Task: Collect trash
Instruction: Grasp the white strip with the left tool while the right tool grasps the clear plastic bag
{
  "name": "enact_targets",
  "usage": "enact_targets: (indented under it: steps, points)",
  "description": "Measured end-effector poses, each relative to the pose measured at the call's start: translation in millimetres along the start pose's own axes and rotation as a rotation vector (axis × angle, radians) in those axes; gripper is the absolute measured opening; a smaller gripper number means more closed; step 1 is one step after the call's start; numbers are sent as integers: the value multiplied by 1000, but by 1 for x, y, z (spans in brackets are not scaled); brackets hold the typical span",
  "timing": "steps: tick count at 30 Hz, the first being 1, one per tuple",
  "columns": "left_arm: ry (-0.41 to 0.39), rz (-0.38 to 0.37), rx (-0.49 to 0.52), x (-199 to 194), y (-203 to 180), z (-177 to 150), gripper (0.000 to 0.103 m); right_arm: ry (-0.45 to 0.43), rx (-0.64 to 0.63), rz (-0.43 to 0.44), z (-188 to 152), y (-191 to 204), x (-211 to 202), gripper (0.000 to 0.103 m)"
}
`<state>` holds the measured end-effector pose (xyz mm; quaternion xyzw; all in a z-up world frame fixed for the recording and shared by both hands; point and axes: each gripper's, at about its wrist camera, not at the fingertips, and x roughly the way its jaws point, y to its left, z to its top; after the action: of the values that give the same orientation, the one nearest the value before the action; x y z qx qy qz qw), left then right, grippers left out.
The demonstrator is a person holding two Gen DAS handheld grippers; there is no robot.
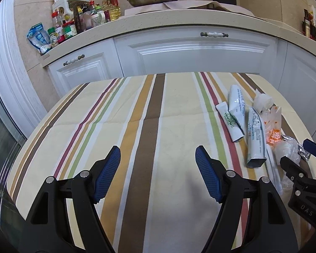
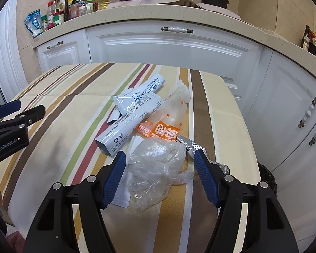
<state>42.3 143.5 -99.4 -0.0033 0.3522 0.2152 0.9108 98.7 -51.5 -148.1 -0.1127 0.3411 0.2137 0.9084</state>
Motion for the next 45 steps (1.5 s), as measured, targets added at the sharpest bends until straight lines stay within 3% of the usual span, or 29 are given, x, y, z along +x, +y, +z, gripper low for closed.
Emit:
enact_targets:
  steps: [4,7,10,19,27,33,38,42,45]
  points:
    - [9,1,-6,3,2,-2,72,13,9,-3,0,-2,3,65]
    - [11,-6,-3,2,0,-3,72,19,13,8,0,-4,5,51]
    - [9,-16,8,0,-8,-4,72,18,21,25,0,-6,5,46]
    - [15,-85,61,-11,-46,-7,72,-52,34,29,-2,-16,-20,45]
    - [30,-142,118,-17,-92,-12,72,-109,96,-24,-10,-54,-46,45]
    - [59,-144,141,-13,-123,-22,71,-121,160,-56,-25,-87,-54,45]
    - [72,-133,175,-8,-143,-29,62,-127,182,-68,-36,-102,-58,45]
    - [115,-157,175,0,-149,-34,40,-132,203,-65,-41,-112,-59,45]
    - [104,-160,184,-1,-150,-35,30,-133,215,-63,-44,-117,-58,45]
